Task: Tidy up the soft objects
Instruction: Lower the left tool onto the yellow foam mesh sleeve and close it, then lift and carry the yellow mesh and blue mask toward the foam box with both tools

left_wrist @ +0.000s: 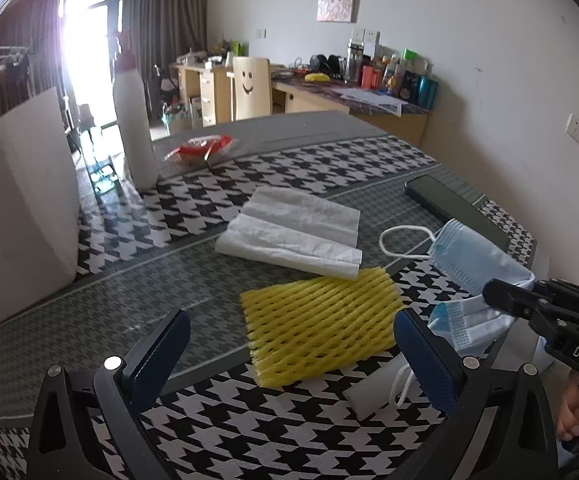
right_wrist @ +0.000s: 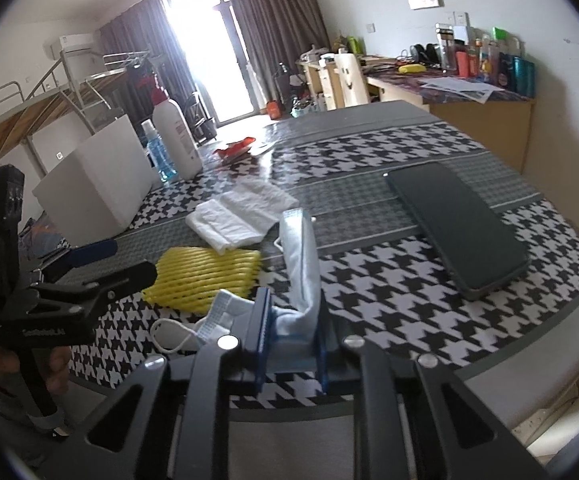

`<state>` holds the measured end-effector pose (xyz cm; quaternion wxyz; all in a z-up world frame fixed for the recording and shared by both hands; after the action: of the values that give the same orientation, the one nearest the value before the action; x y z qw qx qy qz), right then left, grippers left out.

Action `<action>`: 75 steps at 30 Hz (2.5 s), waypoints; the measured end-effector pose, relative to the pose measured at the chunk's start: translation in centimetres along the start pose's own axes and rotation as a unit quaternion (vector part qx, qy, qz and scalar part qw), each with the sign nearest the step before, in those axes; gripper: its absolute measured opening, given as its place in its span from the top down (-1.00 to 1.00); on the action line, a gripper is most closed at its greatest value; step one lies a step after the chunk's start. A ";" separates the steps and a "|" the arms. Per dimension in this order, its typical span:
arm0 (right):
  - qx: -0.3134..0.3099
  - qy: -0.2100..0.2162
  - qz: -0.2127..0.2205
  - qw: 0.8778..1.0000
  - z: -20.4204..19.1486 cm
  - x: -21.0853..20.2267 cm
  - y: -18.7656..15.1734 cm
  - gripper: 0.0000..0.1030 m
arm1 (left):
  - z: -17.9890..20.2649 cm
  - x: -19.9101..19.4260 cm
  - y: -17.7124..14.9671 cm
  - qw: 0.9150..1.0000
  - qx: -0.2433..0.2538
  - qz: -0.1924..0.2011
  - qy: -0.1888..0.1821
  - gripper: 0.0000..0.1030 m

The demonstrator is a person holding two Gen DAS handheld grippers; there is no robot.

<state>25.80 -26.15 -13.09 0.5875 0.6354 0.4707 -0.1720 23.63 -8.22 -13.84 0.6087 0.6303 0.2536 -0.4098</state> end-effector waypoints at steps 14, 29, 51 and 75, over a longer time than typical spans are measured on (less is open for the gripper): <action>0.018 -0.024 0.008 1.000 2.2 -0.9 -0.4 0.55 | 0.5 2.2 0.1 1.000 0.000 -0.030 -0.006 -0.96; 0.025 -0.024 0.002 0.999 3.0 -0.2 -0.4 0.55 | 0.7 3.9 -0.3 0.998 0.009 -0.053 -0.013 -0.47; 0.027 -0.023 0.006 0.999 2.7 -0.6 -1.0 0.55 | 2.8 2.0 -1.0 0.997 0.045 -0.037 -0.054 0.49; 0.002 -0.025 0.050 0.998 -0.6 -3.8 0.4 0.55 | 1.3 -3.1 -1.0 0.998 0.044 0.026 -0.033 0.49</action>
<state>24.04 -27.02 -9.73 0.6054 0.6552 0.4231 -0.1589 20.93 -8.84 -11.76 0.5989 0.6487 0.1989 -0.4254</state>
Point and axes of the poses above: each gripper's, at about its wrist camera, not at the fingertips, and x roughly the way its jaws point, z to its right, y to its top, the point moved 7 cm from there along x, roughly the way its jaws point, and after that the axes turned 11 degrees about -z, right-handed, at the moved point
